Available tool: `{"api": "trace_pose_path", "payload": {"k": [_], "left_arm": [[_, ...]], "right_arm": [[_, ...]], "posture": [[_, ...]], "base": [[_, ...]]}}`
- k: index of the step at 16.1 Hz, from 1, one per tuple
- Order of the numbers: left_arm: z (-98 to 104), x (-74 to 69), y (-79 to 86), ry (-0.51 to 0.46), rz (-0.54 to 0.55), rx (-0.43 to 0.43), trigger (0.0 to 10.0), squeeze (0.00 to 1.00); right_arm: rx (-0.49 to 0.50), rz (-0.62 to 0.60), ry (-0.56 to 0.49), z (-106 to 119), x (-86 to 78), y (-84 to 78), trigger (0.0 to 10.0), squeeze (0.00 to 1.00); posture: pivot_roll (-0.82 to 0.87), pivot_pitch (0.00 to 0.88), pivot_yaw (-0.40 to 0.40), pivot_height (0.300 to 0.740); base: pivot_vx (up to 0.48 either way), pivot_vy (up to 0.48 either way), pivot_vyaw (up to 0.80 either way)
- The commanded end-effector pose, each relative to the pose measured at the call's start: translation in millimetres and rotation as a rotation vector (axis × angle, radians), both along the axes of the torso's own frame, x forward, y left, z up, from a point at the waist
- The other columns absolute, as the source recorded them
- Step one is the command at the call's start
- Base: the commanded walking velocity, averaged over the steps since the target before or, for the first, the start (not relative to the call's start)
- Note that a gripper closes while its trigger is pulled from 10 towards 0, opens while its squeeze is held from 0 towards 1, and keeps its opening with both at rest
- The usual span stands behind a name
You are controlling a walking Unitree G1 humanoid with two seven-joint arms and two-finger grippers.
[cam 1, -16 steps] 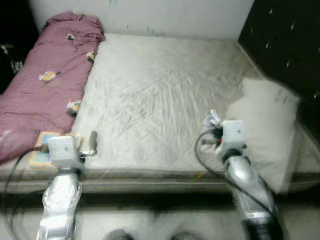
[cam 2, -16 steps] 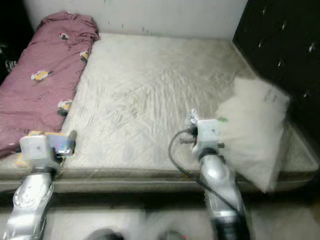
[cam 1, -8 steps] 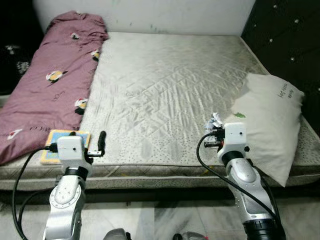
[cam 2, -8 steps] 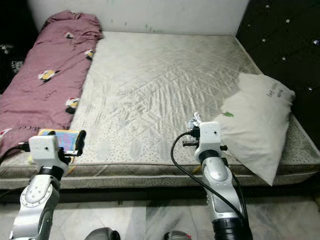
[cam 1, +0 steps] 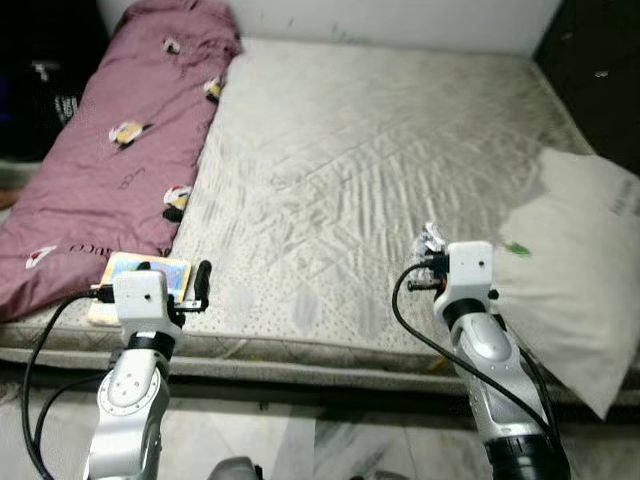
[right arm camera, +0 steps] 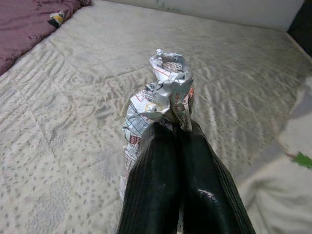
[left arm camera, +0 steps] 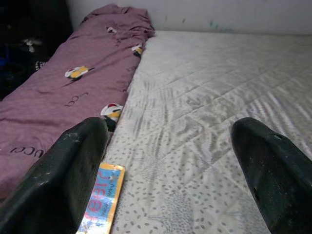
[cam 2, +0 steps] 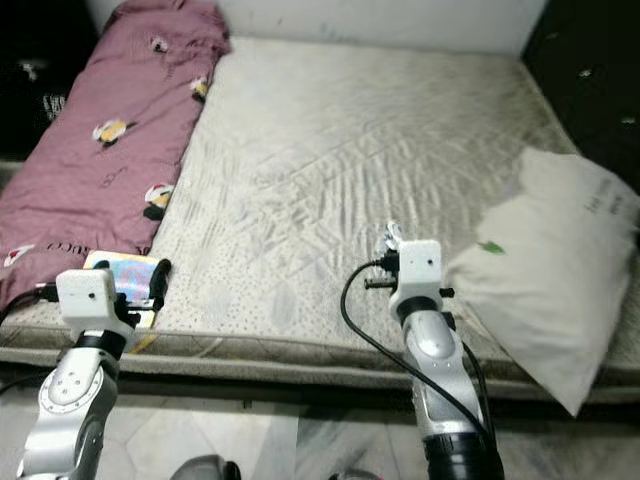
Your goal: Clean up the room
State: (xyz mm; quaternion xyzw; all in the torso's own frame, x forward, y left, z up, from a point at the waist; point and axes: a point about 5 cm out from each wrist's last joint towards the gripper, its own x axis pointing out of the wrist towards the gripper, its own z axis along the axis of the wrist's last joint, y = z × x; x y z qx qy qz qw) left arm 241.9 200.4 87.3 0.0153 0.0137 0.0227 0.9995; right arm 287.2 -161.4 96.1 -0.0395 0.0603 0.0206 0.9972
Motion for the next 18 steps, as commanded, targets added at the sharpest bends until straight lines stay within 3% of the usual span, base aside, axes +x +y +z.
{"api": "trace_pose_path", "payload": {"k": [1,4,10,18], "left_arm": [[3.6,1.8,-4.2,-0.016,-0.02,0.002,10.0,0.0],[3.1,1.6,-4.3,-0.016,-0.015,0.001,10.0,0.0],[-1.2,2.6,-5.3,0.016,0.009,-0.018,10.0,0.0],[-2.5,2.9,-6.0,0.033,0.0,-0.032,10.0,0.0]], "right_arm": [[-0.017,-0.034,-0.003,0.0,-2.6,-10.0,10.0,0.0],[-0.019,-0.036,-0.004,0.0,-2.8,-10.3,10.0,0.0],[-0.021,-0.033,-0.002,-1.0,-3.4,-10.8,10.0,0.0],[-0.022,-0.03,0.005,-1.7,-2.3,-10.1,10.0,0.0]], "posture": [[0.03,0.071,-0.032,0.74],[0.03,0.069,-0.032,0.74],[0.03,0.067,-0.036,0.74],[0.03,0.079,-0.035,0.74]], "base": [[0.337,0.0,0.0],[0.304,0.0,0.0],[0.0,0.0,0.0],[0.0,0.465,-0.19]]}}
